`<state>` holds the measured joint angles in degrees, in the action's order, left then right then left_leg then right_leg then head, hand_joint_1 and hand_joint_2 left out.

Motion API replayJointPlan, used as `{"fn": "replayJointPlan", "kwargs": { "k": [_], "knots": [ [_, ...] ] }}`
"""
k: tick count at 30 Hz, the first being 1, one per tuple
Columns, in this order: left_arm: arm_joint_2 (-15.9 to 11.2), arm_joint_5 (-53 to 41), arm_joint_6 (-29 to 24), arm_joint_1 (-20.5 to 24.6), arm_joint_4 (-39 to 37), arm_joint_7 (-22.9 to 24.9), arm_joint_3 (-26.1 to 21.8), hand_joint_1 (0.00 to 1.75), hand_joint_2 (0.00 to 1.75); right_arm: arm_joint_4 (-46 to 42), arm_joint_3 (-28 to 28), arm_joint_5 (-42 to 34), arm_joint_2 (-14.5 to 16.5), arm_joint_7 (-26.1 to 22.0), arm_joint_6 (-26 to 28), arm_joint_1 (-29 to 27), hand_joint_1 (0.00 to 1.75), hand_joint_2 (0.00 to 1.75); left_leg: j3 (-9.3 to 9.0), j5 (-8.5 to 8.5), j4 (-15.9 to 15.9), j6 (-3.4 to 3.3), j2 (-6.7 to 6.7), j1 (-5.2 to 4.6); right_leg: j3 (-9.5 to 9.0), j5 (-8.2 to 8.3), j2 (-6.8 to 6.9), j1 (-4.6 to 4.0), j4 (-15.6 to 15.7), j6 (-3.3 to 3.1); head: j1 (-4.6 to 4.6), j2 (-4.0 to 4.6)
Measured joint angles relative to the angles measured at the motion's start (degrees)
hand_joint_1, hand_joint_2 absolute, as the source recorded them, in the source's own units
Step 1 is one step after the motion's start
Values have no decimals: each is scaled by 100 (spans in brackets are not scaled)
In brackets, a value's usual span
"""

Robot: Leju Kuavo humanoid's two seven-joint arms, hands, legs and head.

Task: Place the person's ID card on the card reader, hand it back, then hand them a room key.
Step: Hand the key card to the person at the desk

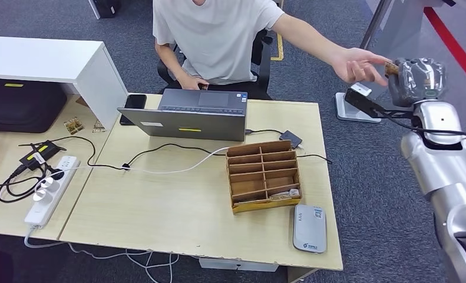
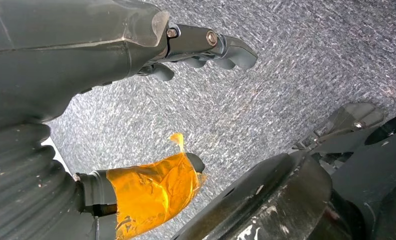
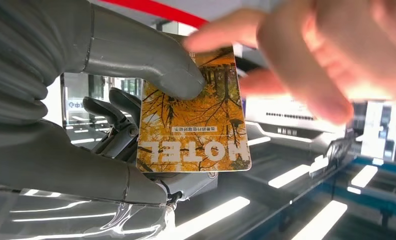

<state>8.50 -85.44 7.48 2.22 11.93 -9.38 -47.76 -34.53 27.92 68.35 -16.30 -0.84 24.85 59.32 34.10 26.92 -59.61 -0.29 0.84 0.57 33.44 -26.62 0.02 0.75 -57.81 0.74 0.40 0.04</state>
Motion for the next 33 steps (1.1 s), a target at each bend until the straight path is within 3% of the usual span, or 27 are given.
{"fn": "replayJointPlan", "kwargs": {
  "k": [13,17,33],
  "knots": [
    [0,15,41,-1,0,15,24,0,175,701,69,-52,227,-18,-2,70,175,175,0,0,0,0,-3,0,1,0,-4,0,0,0,-1,0],
    [0,16,67,-1,0,10,24,0,175,777,70,-57,251,-57,2,69,0,175,0,0,0,0,-2,0,2,0,-2,0,0,0,-1,0],
    [2,67,105,-1,0,-37,24,0,175,851,74,-3,382,-156,104,65,0,175,1,0,0,0,-3,0,4,0,-4,0,0,0,-1,0]
  ]
}}
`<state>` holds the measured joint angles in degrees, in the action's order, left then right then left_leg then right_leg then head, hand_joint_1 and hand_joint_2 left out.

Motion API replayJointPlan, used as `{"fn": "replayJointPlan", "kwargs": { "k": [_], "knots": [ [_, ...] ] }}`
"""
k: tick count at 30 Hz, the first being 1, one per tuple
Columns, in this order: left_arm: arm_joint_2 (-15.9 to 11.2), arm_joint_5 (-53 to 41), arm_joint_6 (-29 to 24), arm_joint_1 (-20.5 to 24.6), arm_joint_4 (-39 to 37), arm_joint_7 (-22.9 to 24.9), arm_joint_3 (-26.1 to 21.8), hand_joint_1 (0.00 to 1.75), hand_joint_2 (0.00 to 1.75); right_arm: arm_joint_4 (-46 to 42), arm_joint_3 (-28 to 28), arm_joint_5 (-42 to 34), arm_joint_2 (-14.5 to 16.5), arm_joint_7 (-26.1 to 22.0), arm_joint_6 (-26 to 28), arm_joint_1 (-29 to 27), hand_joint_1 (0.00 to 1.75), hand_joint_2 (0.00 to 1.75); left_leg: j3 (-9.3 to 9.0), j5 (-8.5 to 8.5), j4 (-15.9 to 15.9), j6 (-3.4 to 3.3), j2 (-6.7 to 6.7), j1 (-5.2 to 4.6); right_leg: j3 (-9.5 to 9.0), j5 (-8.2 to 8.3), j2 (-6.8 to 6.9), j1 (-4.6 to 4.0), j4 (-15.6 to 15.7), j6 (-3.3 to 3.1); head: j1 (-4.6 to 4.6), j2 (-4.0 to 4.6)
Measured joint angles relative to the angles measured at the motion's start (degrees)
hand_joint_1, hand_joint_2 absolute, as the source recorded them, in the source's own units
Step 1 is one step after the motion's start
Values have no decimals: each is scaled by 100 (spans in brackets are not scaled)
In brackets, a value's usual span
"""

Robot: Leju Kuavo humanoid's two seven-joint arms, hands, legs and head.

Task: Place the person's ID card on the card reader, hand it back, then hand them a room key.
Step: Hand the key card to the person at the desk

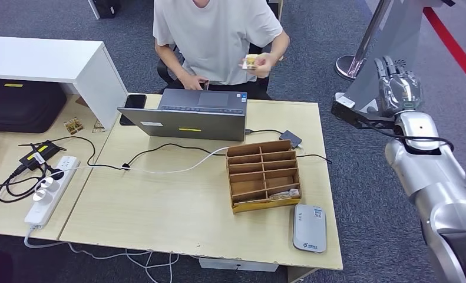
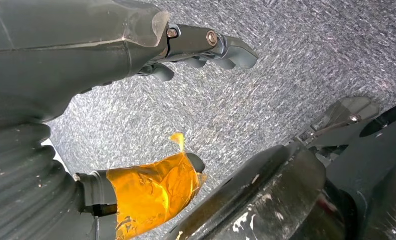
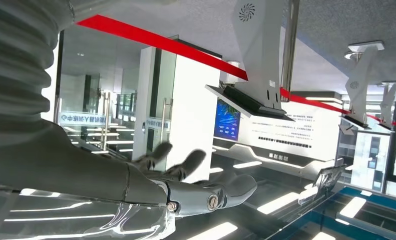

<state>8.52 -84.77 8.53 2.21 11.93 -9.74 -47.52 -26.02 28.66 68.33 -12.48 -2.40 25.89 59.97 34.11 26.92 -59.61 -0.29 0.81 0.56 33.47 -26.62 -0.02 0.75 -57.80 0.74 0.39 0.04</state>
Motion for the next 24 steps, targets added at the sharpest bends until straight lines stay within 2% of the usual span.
{"fn": "replayJointPlan", "kwargs": {
  "k": [2,5,8,18,21,24],
  "knots": [
    [0,20,-3,0,0,5,0,0,175,-3,2,-10,6,-68,73,-14,0,175,0,0,0,0,0,0,0,0,0,0,0,0,1,0],
    [3,87,-20,-2,0,32,-2,0,175,-130,4,-124,4,-348,465,-159,0,175,-1,0,0,0,0,1,0,0,0,-1,1,0,0,0],
    [9,192,-68,-5,0,92,-20,0,175,-625,-1,-258,-47,-593,864,-608,0,175,-3,1,0,0,2,2,1,-2,1,-2,2,1,2,0],
    [102,551,-241,-95,0,216,-337,0,175,-4257,-309,-345,-597,-709,1128,-3601,0,175,3,24,2,1,9,2,6,-20,11,-3,9,-3,3,0],
    [131,644,-294,-97,0,240,-445,0,175,-5128,-439,-216,-730,-810,1248,-4397,0,175,-6,30,2,-1,14,5,-5,-32,17,-5,11,0,1,0],
    [165,711,-392,-120,0,287,-562,0,175,-6072,-589,96,-784,-1026,1361,-5427,0,175,-4,37,4,3,29,5,-10,-42,32,-6,11,0,2,0]
  ]
}}
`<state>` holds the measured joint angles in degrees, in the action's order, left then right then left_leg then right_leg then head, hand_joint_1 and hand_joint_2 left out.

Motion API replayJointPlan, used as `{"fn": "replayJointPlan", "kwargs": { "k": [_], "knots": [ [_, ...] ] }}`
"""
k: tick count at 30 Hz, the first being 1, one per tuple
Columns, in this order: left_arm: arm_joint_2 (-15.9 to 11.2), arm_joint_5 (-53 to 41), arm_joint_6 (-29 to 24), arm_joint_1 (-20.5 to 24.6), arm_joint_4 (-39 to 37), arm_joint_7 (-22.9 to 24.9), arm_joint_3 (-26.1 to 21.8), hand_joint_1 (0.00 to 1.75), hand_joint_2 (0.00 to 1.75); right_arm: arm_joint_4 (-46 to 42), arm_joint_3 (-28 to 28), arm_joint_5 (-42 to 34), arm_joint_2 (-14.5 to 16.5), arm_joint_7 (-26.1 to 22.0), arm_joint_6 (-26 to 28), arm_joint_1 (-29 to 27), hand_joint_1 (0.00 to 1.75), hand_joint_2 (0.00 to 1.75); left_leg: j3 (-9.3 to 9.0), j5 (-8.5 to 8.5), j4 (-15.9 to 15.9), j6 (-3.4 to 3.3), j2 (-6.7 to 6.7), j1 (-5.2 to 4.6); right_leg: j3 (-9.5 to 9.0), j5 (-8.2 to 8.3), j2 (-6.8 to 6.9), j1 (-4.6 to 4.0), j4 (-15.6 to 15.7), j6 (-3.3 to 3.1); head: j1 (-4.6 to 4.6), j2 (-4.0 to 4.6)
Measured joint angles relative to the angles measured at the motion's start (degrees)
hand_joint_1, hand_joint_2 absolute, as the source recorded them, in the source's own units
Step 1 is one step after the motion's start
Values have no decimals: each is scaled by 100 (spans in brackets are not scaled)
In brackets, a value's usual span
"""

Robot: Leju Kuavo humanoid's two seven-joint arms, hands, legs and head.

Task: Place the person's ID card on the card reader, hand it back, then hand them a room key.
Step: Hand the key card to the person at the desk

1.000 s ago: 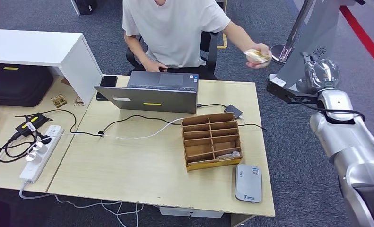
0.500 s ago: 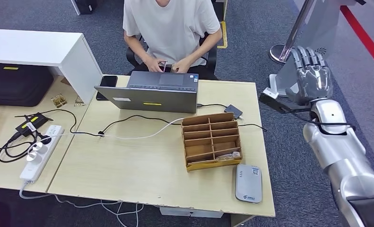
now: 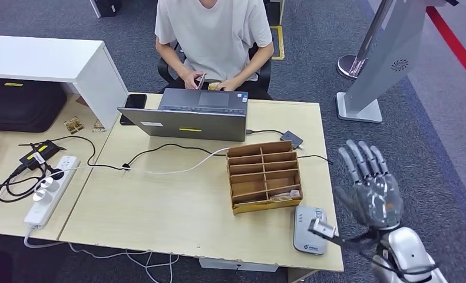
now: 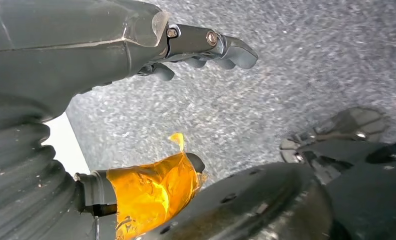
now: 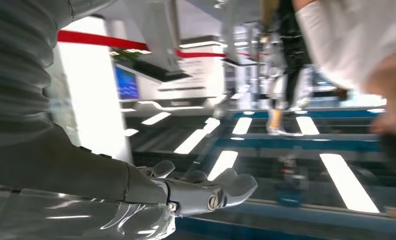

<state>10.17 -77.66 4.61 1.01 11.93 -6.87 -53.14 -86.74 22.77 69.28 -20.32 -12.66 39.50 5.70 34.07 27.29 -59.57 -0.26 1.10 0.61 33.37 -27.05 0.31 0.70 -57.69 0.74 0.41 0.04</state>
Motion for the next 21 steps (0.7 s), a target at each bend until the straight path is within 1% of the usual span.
{"fn": "replayJointPlan", "kwargs": {
  "k": [3,7,16,21],
  "knots": [
    [25,34,-55,-6,0,21,-90,0,175,-743,-177,232,1,-169,14,-786,0,175,1,10,2,6,-9,0,4,-8,-9,0,-2,-7,0,0],
    [37,40,-70,2,0,23,-137,0,175,-1244,-321,285,1,-200,17,-1256,0,175,-6,14,2,6,-28,0,4,-8,-27,1,-3,-9,-1,0],
    [38,59,-70,9,0,30,-214,0,175,-1664,-438,129,3,-325,17,-1711,0,175,-11,14,1,6,-30,-1,-1,-6,-27,1,-3,-11,-1,0],
    [40,16,-58,17,0,30,-252,0,175,-1574,-250,106,3,-178,10,-1796,0,175,-11,14,2,6,-32,0,-1,-6,-30,0,-3,-11,0,0]
  ]
}}
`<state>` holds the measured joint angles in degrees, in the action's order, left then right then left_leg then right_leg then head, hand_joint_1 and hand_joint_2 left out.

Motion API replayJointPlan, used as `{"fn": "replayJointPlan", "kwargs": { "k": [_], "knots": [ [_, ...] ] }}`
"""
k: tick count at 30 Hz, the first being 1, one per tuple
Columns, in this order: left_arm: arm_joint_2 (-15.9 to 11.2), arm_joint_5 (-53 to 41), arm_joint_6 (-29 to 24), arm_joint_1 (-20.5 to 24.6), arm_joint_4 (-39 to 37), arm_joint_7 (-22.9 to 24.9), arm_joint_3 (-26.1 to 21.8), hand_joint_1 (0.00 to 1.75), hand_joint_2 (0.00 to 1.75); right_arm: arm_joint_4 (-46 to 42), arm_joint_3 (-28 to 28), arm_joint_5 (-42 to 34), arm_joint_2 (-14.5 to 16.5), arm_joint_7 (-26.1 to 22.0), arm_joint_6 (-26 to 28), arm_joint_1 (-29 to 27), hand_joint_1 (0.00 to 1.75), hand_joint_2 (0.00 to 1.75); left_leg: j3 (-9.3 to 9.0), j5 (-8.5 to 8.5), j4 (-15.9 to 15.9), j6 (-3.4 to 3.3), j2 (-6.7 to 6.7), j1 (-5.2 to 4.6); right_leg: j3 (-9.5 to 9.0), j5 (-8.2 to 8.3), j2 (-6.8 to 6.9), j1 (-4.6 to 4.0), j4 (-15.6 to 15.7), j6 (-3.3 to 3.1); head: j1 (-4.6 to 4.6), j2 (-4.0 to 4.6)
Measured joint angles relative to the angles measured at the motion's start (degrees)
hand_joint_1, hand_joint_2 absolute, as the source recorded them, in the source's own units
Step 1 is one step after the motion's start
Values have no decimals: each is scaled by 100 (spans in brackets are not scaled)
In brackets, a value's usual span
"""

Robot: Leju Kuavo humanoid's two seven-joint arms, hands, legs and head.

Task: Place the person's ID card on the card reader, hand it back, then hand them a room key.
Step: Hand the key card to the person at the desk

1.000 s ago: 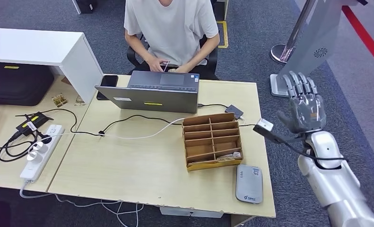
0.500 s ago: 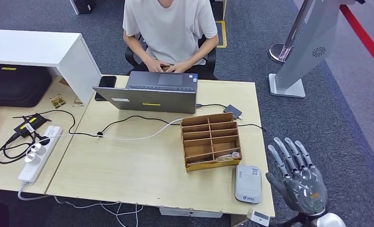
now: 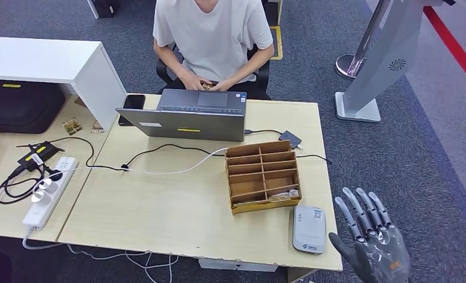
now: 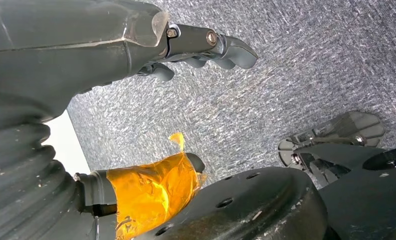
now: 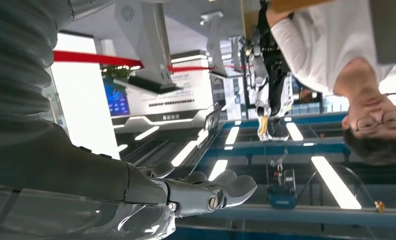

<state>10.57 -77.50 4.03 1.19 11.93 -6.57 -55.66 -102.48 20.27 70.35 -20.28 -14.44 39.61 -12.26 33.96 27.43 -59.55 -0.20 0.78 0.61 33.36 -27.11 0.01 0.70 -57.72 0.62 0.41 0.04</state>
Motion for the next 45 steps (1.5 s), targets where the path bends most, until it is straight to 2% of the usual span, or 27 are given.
{"fn": "replayJointPlan", "kwargs": {
  "k": [4,10,14,20,27,45],
  "knots": [
    [-2,-68,41,7,0,-1,-12,0,175,355,363,-30,0,89,-241,176,0,175,-1,0,1,0,-5,0,0,1,-4,0,-1,-1,0,0],
    [-8,-187,75,22,0,-1,-12,0,175,1090,931,-433,1,43,-1145,777,0,175,-4,-5,0,1,-9,0,-3,5,-9,0,-2,-2,-1,0],
    [-13,-240,88,25,0,-1,-12,0,175,1473,1193,-556,16,-3,-1341,1115,0,175,-5,-5,-1,1,-8,0,-5,5,-9,0,-3,-1,-1,0],
    [-14,-315,127,35,0,-3,-10,0,175,2027,1560,-613,237,33,-1387,1585,0,175,-6,-5,0,1,-8,0,-3,4,-9,0,-3,-2,1,0],
    [-20,-349,159,39,0,-3,-9,0,175,2397,1793,-762,431,37,-1398,1866,0,175,-4,-5,0,1,-9,0,-3,4,-10,0,-5,-2,-1,0],
    [-60,-486,233,72,0,-3,1,0,175,3528,2363,-969,1377,19,-1418,2698,0,175,-6,-9,0,7,-8,1,-2,4,-11,0,-9,-3,1,0]
  ]
}}
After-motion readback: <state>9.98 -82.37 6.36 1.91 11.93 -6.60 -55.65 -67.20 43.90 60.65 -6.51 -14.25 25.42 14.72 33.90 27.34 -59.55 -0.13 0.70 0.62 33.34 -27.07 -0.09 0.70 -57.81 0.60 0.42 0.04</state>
